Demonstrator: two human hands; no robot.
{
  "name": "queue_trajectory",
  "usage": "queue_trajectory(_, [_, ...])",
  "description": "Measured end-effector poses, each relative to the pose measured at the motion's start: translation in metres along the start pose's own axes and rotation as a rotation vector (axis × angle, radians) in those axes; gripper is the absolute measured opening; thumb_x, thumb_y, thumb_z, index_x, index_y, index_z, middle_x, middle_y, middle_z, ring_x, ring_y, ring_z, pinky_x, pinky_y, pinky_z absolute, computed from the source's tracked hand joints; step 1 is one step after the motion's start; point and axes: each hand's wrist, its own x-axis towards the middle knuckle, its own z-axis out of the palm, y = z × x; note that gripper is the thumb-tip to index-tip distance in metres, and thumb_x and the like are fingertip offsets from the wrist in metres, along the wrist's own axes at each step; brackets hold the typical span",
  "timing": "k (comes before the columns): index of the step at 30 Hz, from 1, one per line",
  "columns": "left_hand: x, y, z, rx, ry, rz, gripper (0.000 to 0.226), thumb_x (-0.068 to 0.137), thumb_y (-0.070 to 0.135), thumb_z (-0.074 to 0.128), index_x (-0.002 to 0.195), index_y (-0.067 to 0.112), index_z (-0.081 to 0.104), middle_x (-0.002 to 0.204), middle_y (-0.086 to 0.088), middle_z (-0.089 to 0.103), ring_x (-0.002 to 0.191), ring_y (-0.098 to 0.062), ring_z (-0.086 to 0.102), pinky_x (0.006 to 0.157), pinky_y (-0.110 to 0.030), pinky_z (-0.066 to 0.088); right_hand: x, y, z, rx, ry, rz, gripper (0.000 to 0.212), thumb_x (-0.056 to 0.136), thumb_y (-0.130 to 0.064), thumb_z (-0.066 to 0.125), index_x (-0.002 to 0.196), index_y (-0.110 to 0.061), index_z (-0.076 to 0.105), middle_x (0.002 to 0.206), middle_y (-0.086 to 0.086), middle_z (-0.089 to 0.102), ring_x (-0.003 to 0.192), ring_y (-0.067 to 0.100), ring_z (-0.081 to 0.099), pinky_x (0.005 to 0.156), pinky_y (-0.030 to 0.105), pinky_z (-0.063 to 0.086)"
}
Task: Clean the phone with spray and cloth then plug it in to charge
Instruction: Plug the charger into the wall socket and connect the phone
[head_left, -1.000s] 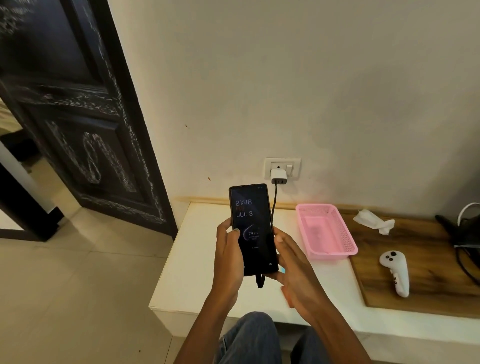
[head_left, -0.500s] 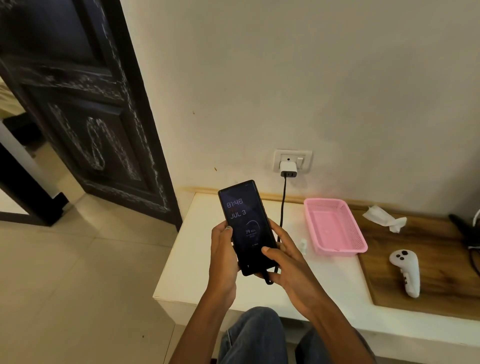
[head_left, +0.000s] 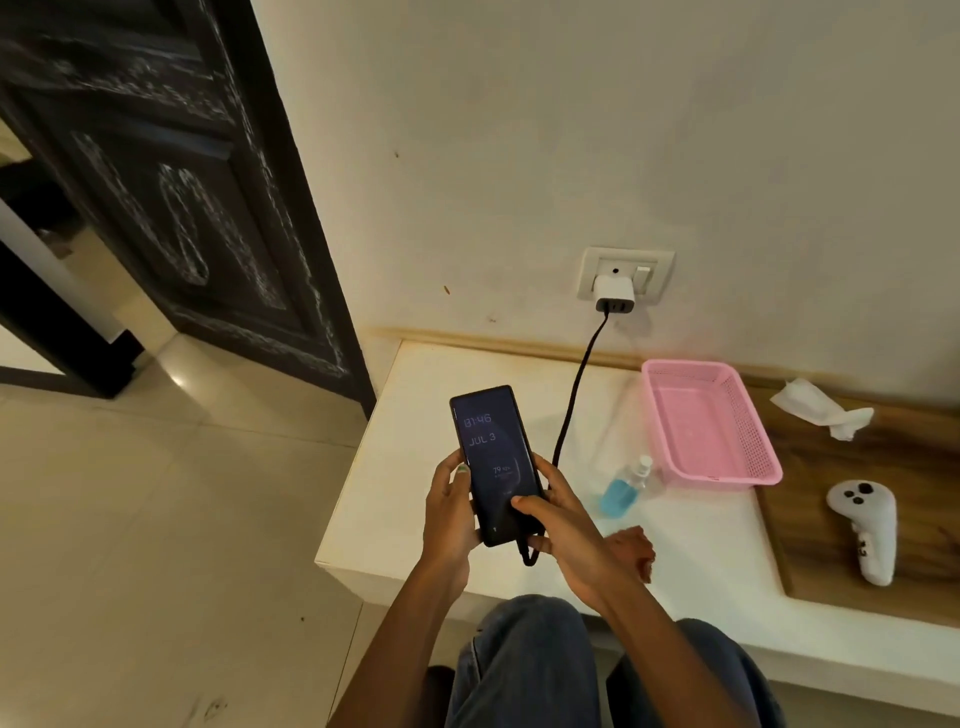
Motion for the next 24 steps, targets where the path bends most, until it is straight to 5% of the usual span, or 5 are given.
queue_trajectory(4, [0.026, -0.024, -0.002, -0.029, 0.004, -0.116, 0.026, 0.101, 0.035, 0.034, 0.122, 0.027, 0.045, 0.122, -0.005, 0.058, 0.109, -0.028, 0.059, 0.074, -0.041, 0.056, 0.028, 0.016, -0.004, -0.047, -0.010, 0.109, 0.050, 0.091, -0.007, 0.050, 0.129, -0.038, 0.038, 0.118, 0.002, 0.059, 0.102, 0.016, 0.059, 0.068, 0.022, 0.051])
queue_trajectory(9, [0.045, -0.042, -0.002, -0.048, -0.012, -0.202, 0.025, 0.100, 0.044, 0.028, 0.116, 0.032, 0.044, 0.126, -0.003, 0.055, 0.104, -0.021, 0.059, 0.063, -0.033, 0.053, 0.059, 0.033, -0.012, -0.093, -0.010, 0.196, 0.051, 0.089, -0.005, 0.049, 0.131, -0.031, 0.040, 0.120, 0.005, 0.057, 0.109, 0.025, 0.055, 0.085, 0.035, 0.052])
queue_trajectory(14, [0.054, -0.053, 0.005, -0.154, 0.025, -0.340, 0.052, 0.097, 0.053, 0.027, 0.141, 0.024, 0.028, 0.141, -0.009, 0.044, 0.121, -0.030, 0.049, 0.090, -0.048, 0.046, 0.090, 0.038, -0.016, -0.265, 0.044, 0.208, 0.039, 0.090, -0.016, 0.047, 0.127, -0.025, 0.047, 0.125, 0.007, 0.057, 0.105, 0.022, 0.056, 0.082, 0.029, 0.050])
queue_trajectory(17, [0.054, -0.062, 0.008, -0.140, 0.055, -0.395, 0.064, 0.093, 0.061, 0.024, 0.144, 0.023, 0.022, 0.143, -0.010, 0.043, 0.124, -0.028, 0.048, 0.097, -0.051, 0.043, 0.111, 0.038, -0.016, -0.471, 0.086, 0.223, 0.032, 0.093, -0.021, 0.041, 0.123, -0.018, 0.054, 0.122, 0.010, 0.058, 0.106, 0.027, 0.056, 0.095, 0.039, 0.048])
queue_trajectory(24, [0.046, -0.074, 0.011, -0.163, 0.058, -0.458, 0.066, 0.091, 0.063, 0.027, 0.142, 0.021, 0.023, 0.137, -0.012, 0.048, 0.113, -0.026, 0.054, 0.080, -0.043, 0.053, 0.132, 0.038, -0.016, -0.873, -0.019, 0.228, 0.040, 0.098, -0.030, 0.026, 0.123, -0.017, 0.055, 0.133, 0.012, 0.049, 0.120, 0.031, 0.043, 0.106, 0.045, 0.033])
